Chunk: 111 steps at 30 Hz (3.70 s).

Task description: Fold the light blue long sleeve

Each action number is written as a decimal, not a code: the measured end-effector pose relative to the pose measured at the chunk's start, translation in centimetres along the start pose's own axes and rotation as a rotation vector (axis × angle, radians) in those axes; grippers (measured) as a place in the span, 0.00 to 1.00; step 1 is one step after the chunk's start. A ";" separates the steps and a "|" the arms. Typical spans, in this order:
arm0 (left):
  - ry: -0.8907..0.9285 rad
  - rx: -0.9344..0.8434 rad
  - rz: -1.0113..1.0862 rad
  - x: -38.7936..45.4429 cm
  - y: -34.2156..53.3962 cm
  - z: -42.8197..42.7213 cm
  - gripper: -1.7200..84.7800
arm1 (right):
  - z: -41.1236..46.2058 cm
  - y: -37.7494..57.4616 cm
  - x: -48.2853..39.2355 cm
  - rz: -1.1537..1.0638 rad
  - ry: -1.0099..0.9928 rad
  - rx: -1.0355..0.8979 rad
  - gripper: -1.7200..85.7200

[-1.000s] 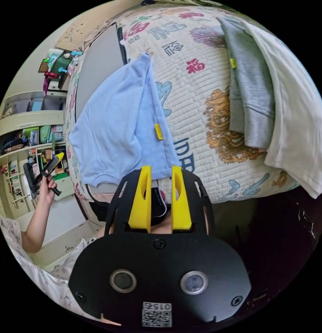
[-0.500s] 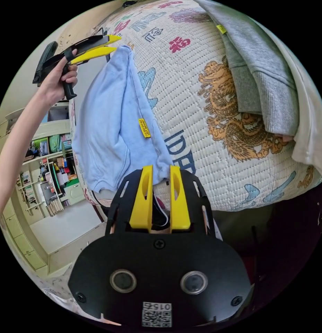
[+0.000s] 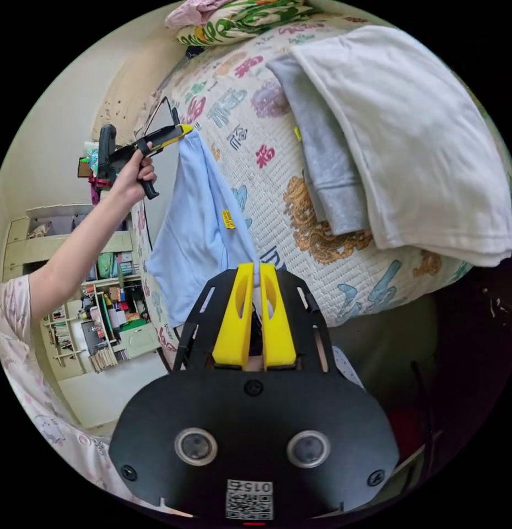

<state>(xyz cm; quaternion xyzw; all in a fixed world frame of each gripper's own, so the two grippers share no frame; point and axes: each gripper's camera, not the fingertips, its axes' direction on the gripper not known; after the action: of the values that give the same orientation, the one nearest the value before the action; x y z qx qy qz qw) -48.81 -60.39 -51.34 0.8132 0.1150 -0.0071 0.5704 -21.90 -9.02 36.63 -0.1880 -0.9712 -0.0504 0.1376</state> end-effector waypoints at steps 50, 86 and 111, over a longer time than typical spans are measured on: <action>-0.168 0.154 -0.456 -29.5 20.9 -41.6 0.08 | 69.5 51.9 -19.5 -1.104 0.527 -0.522 0.17; -0.009 0.357 -0.612 -33.1 14.2 -58.7 0.21 | 71.7 18.8 9.9 -0.586 0.065 -0.265 0.21; -0.396 0.387 -0.852 -45.8 30.6 -80.5 0.09 | 92.6 22.1 -12.7 -0.703 -0.163 -0.489 0.13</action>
<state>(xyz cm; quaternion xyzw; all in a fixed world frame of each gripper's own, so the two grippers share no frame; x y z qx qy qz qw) -97.08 -3.68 11.65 0.7681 0.3228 -0.4143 0.3664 -25.23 20.83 -54.63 0.1235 -0.9433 -0.3079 -0.0137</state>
